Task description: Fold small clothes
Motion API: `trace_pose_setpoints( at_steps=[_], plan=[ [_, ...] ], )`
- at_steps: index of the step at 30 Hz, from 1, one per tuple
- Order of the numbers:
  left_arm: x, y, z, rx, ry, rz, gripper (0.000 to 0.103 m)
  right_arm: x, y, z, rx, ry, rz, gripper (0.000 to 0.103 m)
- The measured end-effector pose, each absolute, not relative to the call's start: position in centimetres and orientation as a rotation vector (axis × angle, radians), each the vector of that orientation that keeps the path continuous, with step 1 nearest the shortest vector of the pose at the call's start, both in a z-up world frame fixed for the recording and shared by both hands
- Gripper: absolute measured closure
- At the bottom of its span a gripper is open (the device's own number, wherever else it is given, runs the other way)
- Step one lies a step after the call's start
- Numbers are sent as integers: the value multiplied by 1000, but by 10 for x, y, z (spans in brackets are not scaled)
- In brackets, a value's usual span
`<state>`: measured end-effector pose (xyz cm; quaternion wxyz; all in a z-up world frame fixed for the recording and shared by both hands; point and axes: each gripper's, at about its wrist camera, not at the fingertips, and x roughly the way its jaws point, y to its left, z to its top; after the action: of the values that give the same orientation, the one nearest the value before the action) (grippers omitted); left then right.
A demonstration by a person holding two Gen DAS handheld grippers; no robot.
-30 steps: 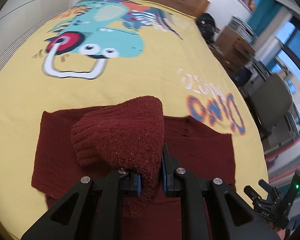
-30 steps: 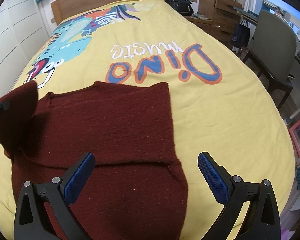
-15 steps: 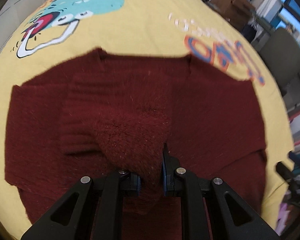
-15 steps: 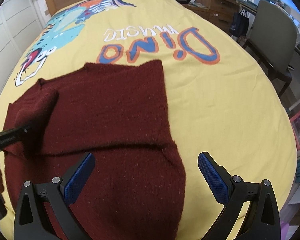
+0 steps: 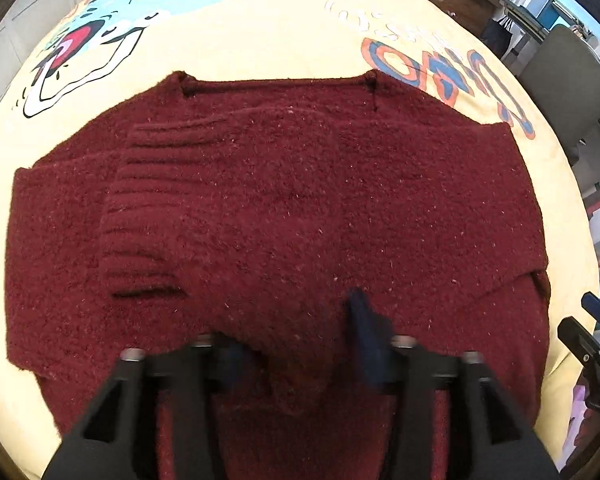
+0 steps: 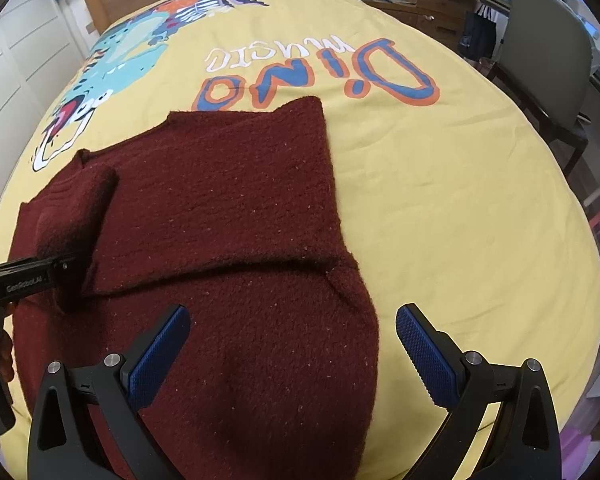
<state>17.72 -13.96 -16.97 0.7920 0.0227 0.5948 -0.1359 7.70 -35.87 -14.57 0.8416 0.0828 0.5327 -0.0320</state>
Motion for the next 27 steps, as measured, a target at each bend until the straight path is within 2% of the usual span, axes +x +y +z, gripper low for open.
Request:
trace_pose_setpoints(
  at_steps=[2, 4, 5, 13, 22, 27],
  plan=[
    [176, -139, -166, 47, 1293, -292, 23, 76, -359, -144, 179, 1121, -70, 1],
    [172, -138, -161, 48, 1304, -290, 7, 75, -359, -142, 177, 1117, -74, 1],
    [170, -138, -157, 41, 1305, -292, 3, 74, -359, -141, 178, 1115, -76, 1],
    [152, -116, -140, 71, 1327, -314, 2, 68, -361, -136, 174, 1110, -79, 1],
    [139, -45, -118, 37, 1271, -244, 2, 68, -348, -131, 150, 1114, -60, 1],
    [139, 10, -128, 10, 1270, -169, 2, 71, -335, -130, 129, 1117, -40, 1]
  ],
)
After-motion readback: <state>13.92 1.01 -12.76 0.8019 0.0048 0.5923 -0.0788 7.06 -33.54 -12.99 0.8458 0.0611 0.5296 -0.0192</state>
